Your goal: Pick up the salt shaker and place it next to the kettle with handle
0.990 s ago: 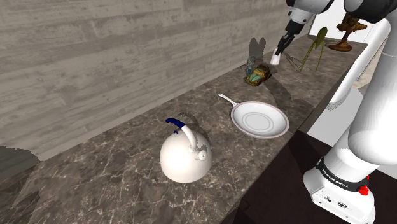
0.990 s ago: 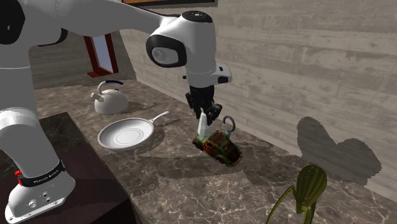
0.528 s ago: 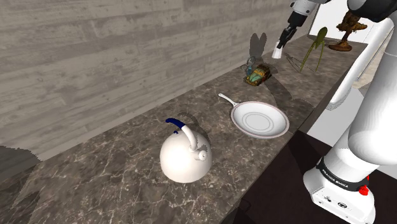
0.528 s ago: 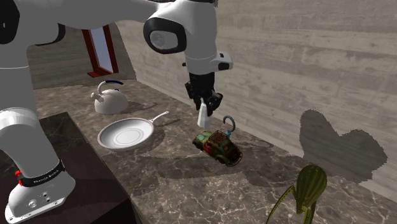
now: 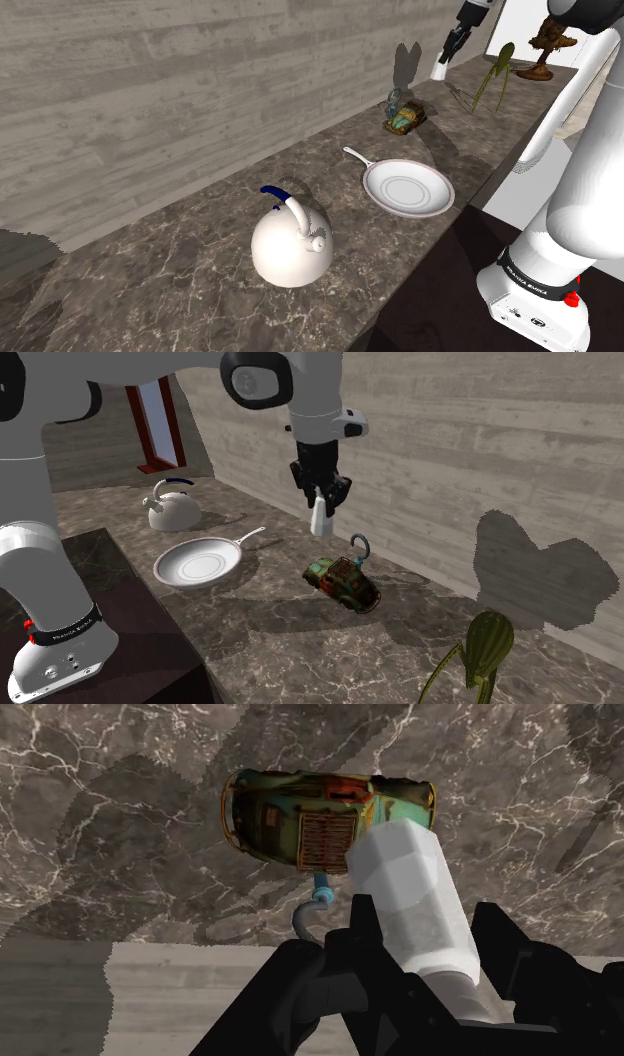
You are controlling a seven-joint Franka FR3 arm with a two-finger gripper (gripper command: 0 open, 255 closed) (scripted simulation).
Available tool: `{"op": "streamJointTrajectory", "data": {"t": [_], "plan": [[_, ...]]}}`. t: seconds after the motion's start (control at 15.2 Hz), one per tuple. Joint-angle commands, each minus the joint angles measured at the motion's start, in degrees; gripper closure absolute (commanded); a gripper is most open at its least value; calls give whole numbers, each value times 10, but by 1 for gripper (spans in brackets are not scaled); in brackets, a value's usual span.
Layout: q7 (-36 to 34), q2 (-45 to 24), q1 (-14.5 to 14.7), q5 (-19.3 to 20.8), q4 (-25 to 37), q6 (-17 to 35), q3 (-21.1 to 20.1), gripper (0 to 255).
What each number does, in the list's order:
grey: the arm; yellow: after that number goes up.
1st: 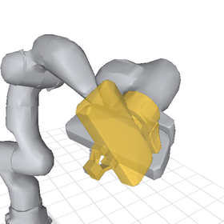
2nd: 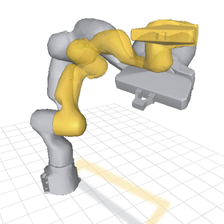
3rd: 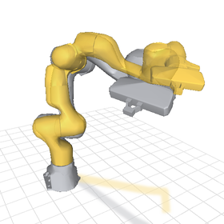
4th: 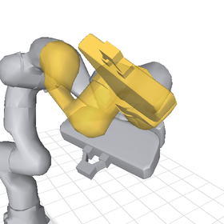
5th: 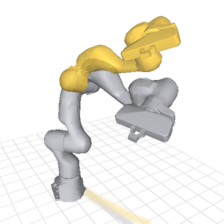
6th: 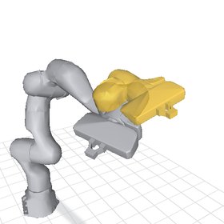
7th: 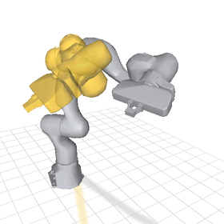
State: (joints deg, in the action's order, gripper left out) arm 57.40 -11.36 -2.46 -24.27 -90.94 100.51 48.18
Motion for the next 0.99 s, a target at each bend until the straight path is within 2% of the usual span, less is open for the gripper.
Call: {"op": "streamJointTrajectory", "data": {"t": [0.0, 0.26, 0.46, 0.59, 0.73, 0.92], "plan": [[-2, -3, -4, -1, 18, -17, 1, 255], [-8, -8, -10, -4, 52, -46, 2, 255], [-65, 81, 51, 65, -34, -3, -6, 255], [-108, 139, 76, 110, -84, 20, -23, 255], [-152, 190, 90, 149, -129, 38, -48, 255], [-213, 256, 95, 192, -190, 57, -93, 255]]}}
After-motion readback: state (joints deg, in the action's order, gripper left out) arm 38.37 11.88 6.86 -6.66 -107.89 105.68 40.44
